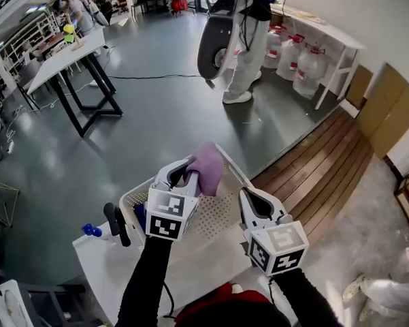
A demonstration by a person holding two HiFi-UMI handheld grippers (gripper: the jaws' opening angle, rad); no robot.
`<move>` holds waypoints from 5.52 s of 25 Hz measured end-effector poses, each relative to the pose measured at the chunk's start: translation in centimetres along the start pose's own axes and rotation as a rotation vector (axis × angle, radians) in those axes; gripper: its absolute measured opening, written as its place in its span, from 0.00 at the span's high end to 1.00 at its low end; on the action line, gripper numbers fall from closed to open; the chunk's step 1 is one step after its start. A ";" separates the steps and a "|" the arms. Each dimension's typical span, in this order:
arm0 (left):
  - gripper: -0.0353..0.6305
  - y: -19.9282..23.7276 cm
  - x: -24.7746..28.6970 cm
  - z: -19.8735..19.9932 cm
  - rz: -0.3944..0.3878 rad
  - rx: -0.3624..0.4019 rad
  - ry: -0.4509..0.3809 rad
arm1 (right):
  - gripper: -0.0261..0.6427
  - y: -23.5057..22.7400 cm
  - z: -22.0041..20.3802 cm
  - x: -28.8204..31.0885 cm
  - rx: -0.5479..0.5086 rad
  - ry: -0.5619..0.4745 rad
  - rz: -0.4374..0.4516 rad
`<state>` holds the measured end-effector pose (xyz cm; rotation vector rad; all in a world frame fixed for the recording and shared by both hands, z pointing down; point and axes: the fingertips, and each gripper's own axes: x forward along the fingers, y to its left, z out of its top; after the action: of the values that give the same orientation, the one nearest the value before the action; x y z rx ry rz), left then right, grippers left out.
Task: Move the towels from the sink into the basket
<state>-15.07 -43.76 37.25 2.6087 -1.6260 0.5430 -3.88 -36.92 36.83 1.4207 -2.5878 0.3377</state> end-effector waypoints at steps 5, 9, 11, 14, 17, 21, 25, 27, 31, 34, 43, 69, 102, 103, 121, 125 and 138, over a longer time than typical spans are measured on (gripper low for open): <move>0.90 -0.4 1.8 -2.0 -0.021 -0.007 0.041 | 0.95 -0.6 -0.5 0.9 0.001 0.022 -0.008; 0.90 -1.0 3.1 -3.4 -0.043 -0.007 0.078 | 0.95 -1.1 -0.8 1.6 0.005 0.037 -0.011; 0.90 -1.1 3.6 -4.0 -0.047 -0.008 0.094 | 0.95 -1.1 -1.0 2.0 0.003 0.046 -0.009; 0.90 -1.4 4.3 -4.8 -0.052 -0.004 0.115 | 0.95 -1.4 -1.6 2.5 0.012 0.068 -0.008; 0.90 -1.8 5.1 -5.7 -0.057 0.000 0.138 | 0.95 -1.9 -2.4 2.7 0.027 0.097 -0.015; 0.90 -2.0 6.0 -7.2 -0.062 -0.014 0.174 | 0.95 -1.9 -1.8 3.3 0.023 0.084 -0.004; 0.90 -2.2 6.8 -8.7 -0.067 -0.007 0.215 | 0.95 -2.2 -1.9 3.8 0.027 0.092 -0.003; 0.90 -2.3 7.0 -9.4 -0.069 -0.007 0.232 | 0.95 -2.2 -2.1 4.0 0.029 0.096 -0.002; 0.90 -2.6 7.2 -10.5 -0.084 -0.014 0.262 | 0.95 -2.3 -2.4 4.3 0.034 0.105 0.001; 0.90 -2.7 7.4 -11.0 -0.086 -0.008 0.279 | 0.95 -2.5 -2.6 4.3 0.039 0.114 0.000; 0.88 -3.0 8.1 -12.7 -0.087 -0.006 0.340 | 0.95 -2.7 -2.9 4.3 0.044 0.120 0.005; 0.68 -3.8 4.4 -13.3 -0.053 -0.032 0.393 | 0.95 -2.3 -2.1 1.7 0.038 0.092 0.017; 0.94 -0.6 -4.4 -3.0 0.186 -0.059 0.103 | 0.95 1.0 -0.8 -2.8 0.015 0.031 0.090; 0.94 -0.9 -4.7 -2.5 0.186 -0.056 0.090 | 0.95 1.0 -0.8 -3.0 0.014 0.030 0.093; 0.94 -3.6 -11.1 2.0 0.194 -0.122 -0.036 | 0.95 2.2 0.5 -6.2 0.002 -0.020 0.130; 0.94 -4.4 -12.4 2.0 0.203 -0.138 -0.052 | 0.95 2.3 0.7 -7.1 -0.005 -0.035 0.136; 0.94 -8.1 -16.9 2.0 0.241 -0.182 -0.097 | 0.95 3.1 0.8 -10.5 -0.020 -0.057 0.181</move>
<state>-14.17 -25.80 31.63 2.3609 -1.9328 0.2613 -0.96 -27.07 33.04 1.2091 -2.7651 0.2989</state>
